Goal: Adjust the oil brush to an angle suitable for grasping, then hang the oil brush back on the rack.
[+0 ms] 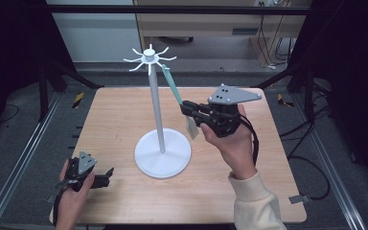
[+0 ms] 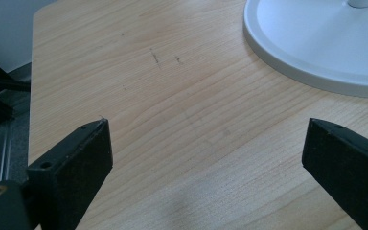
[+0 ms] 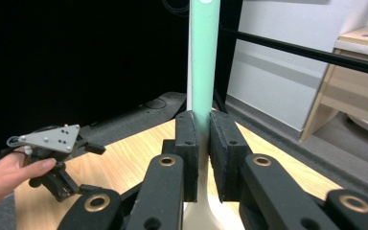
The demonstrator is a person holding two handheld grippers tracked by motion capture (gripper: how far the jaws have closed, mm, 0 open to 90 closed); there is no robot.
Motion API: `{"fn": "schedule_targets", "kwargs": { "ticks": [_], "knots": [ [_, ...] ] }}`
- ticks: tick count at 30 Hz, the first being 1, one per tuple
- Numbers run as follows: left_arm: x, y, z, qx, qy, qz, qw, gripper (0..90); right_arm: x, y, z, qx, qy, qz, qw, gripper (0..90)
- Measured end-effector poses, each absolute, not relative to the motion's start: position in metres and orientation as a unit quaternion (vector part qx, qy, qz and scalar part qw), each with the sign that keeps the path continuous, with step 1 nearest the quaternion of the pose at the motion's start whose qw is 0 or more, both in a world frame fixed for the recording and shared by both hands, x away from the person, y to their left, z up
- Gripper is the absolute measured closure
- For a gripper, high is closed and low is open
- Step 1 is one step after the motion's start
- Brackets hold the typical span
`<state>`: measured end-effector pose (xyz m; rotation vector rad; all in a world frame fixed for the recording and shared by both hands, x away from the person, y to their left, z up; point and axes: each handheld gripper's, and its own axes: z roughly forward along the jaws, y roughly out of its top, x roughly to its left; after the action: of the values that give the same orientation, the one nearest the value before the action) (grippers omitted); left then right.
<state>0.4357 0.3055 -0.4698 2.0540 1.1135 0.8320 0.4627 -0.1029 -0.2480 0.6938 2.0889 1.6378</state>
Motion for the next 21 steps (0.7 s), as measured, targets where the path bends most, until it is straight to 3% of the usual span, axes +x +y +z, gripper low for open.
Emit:
{"fn": "schedule_targets", "kwargs": {
  "ticks": [21],
  "knots": [
    [0.4358, 0.3037, -0.4706, 0.787, 0.421, 0.314, 0.323, 3.1, 0.4719, -0.0936, -0.2568, 0.251, 0.737, 0.598, 0.190, 82.4]
  ]
}}
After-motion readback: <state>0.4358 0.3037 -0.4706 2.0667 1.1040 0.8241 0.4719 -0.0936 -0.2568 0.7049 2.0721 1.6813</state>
